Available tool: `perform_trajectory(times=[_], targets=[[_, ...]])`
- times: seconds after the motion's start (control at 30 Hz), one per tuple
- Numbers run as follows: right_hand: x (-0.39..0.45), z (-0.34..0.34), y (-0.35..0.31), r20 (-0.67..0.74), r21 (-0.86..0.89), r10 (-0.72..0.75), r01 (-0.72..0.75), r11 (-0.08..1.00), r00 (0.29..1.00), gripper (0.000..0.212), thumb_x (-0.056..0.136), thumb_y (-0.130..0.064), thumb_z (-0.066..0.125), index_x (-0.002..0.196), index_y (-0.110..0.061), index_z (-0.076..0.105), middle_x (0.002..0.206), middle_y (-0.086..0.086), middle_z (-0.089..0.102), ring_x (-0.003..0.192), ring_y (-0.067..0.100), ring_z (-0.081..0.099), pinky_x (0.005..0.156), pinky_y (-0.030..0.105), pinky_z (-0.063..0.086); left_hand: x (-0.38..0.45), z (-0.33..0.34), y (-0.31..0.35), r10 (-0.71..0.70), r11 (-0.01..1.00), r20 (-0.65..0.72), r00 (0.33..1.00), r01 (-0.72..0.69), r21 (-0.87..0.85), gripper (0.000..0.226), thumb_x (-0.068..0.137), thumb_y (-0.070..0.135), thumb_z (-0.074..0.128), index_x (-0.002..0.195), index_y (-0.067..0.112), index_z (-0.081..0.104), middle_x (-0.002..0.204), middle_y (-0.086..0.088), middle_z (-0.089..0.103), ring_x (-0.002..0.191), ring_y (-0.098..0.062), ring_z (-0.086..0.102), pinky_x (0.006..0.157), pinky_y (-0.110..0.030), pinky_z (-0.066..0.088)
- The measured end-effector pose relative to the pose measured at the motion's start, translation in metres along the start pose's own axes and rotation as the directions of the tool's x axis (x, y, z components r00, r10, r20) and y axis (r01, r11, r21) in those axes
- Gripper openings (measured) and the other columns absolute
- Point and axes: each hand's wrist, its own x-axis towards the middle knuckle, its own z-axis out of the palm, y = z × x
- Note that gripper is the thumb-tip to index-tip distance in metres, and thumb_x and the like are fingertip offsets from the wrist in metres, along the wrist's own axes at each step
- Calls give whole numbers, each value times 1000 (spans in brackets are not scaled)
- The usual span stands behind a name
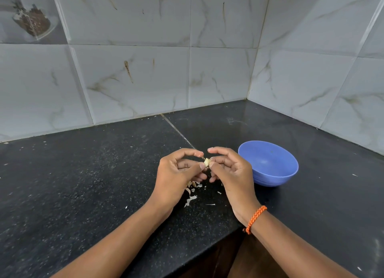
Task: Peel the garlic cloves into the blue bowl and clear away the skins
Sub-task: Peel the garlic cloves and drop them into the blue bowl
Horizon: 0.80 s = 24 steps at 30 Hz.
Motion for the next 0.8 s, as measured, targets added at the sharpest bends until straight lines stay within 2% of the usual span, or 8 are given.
perform_trajectory(times=[0.07, 0.2, 0.5, 0.6, 0.67, 0.73, 0.8], targets=[[2, 0, 1, 5, 57, 47, -47, 997, 999, 35, 98, 0, 70, 124, -22, 72, 93, 13, 77, 65, 23, 60, 61, 37, 55, 0, -1, 0, -2, 1000, 1, 1000, 2, -8, 23, 95, 3, 80, 116, 12, 79, 90, -20, 81, 80, -33, 77, 81, -38, 66], [5, -1, 2, 39, 225, 149, -154, 962, 988, 42, 97, 2, 70, 131, -22, 67, 92, 14, 74, 58, 18, 46, 54, 31, 46, 2, -3, -3, -30, 996, 34, 999, 32, -80, 20, 96, 1, 77, 114, 6, 81, 97, -23, 81, 82, -28, 77, 83, -35, 65], [7, -2, 0, 235, 467, 279, -360, 808, 931, 41, 97, 3, 62, 136, -13, 67, 86, 8, 58, 64, 12, 47, 61, 28, 45, 5, -7, -4, -99, 955, 123, 987, 129, -269, 22, 93, 0, 77, 114, 6, 78, 98, -23, 78, 79, -23, 76, 81, -31, 63], [7, -2, 1, 208, 426, 271, -336, 840, 940, 36, 100, 2, 57, 131, -9, 70, 91, 12, 64, 69, 16, 54, 63, 31, 46, 6, -7, -3, -93, 958, 121, 988, 122, -260, 22, 94, 1, 76, 115, 6, 77, 97, -22, 78, 79, -23, 76, 82, -32, 64], [7, -4, 1, 143, 330, 242, -276, 902, 960, 32, 104, 1, 51, 124, -7, 73, 93, 17, 69, 73, 21, 59, 63, 34, 48, 7, -8, -4, -88, 964, 103, 991, 111, -241, 23, 94, 3, 77, 116, 7, 77, 94, -22, 78, 78, -24, 75, 83, -34, 64], [6, -5, 1, 54, 159, 174, -180, 971, 983, 31, 106, 0, 48, 113, -9, 77, 90, 16, 73, 75, 24, 60, 61, 34, 50, 7, -10, -5, -85, 973, 84, 993, 101, -208, 24, 94, 3, 77, 118, 5, 76, 95, -23, 78, 78, -24, 76, 84, -35, 65], [6, -7, 1, 13, -65, 66, -65, 996, 998, 29, 105, -1, 52, 108, -14, 78, 87, 9, 75, 74, 21, 63, 60, 31, 52, 8, -11, -6, -82, 981, 68, 994, 92, -168, 24, 95, 2, 77, 119, 5, 76, 97, -24, 78, 78, -25, 76, 83, -35, 65]])
